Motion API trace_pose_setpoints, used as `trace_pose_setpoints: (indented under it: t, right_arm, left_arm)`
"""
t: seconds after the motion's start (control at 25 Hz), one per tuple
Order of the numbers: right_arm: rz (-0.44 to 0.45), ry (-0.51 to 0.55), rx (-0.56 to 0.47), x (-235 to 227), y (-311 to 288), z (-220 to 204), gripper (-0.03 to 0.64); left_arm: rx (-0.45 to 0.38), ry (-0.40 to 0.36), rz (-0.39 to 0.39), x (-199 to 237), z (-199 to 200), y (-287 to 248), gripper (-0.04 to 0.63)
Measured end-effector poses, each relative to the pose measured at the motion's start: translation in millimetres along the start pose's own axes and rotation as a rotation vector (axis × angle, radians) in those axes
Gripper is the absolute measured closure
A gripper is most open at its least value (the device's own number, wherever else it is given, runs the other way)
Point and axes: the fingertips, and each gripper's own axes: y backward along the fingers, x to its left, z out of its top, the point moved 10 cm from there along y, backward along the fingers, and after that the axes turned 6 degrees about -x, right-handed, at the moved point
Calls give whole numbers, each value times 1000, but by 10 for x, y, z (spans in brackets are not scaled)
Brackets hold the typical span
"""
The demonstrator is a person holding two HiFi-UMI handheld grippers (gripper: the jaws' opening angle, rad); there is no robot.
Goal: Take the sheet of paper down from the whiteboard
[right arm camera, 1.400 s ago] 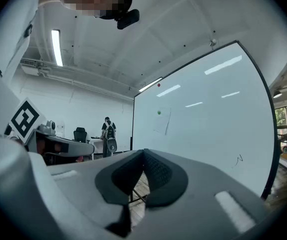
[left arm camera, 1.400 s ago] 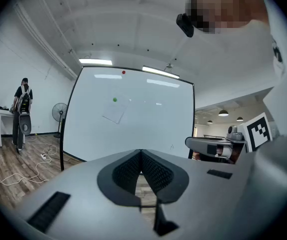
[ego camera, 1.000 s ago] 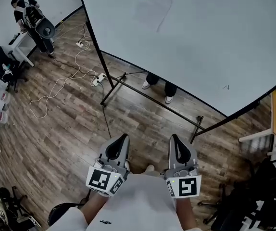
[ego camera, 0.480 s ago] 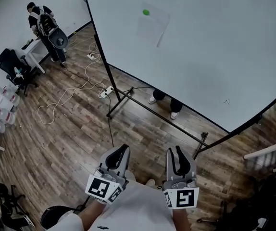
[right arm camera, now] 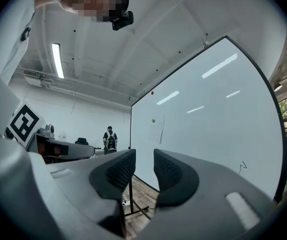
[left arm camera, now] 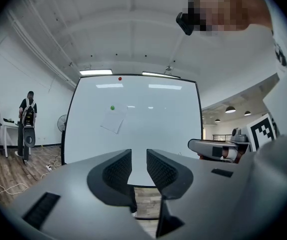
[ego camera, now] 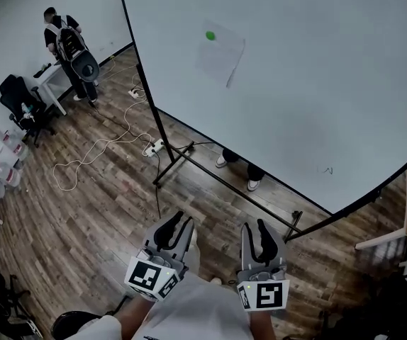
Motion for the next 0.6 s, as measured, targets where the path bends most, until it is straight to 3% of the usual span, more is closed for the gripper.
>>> trace_pose_setpoints:
  t: [0.28,0.6]
  right_arm:
    - [-5,0,25,-77,-669,-159,508]
    - [-42,20,24,-187,-1964,-280,508]
  left_arm:
    - [-21,20,-14,513,36,-550,497]
    - [-22,23,-70,1452,202,-1558,485]
